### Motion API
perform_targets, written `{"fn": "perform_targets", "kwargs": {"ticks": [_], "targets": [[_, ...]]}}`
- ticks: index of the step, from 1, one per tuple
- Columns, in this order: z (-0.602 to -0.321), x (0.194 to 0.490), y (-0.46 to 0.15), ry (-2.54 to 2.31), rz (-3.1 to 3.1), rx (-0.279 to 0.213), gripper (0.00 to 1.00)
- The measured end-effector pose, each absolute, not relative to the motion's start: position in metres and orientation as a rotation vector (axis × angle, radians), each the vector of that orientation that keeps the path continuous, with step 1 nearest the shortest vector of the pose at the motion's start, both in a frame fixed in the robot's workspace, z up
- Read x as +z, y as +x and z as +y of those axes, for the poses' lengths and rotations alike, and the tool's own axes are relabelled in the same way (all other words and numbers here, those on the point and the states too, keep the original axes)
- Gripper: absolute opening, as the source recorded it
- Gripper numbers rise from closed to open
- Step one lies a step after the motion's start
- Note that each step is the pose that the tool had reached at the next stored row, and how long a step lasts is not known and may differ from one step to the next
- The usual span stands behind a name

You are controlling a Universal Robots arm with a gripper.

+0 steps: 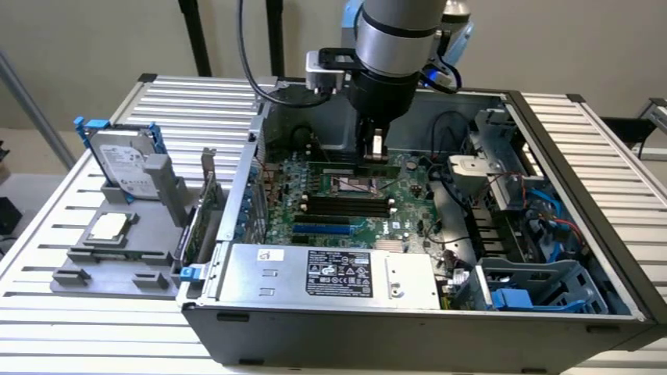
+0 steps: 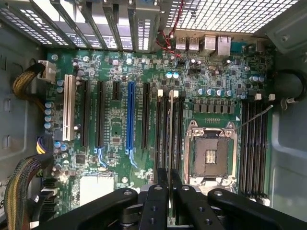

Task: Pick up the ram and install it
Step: 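Insert the ram into the slot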

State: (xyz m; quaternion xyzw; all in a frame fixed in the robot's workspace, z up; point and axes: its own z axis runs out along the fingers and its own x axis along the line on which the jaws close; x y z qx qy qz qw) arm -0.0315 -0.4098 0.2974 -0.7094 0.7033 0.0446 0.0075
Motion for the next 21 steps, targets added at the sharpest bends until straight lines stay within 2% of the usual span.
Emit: {"fn": "perform_targets", "kwargs": {"ticks": [21], "targets": [[-0.405, 0.265, -0.029, -2.241, 2.229, 0.086, 0.14]]}}
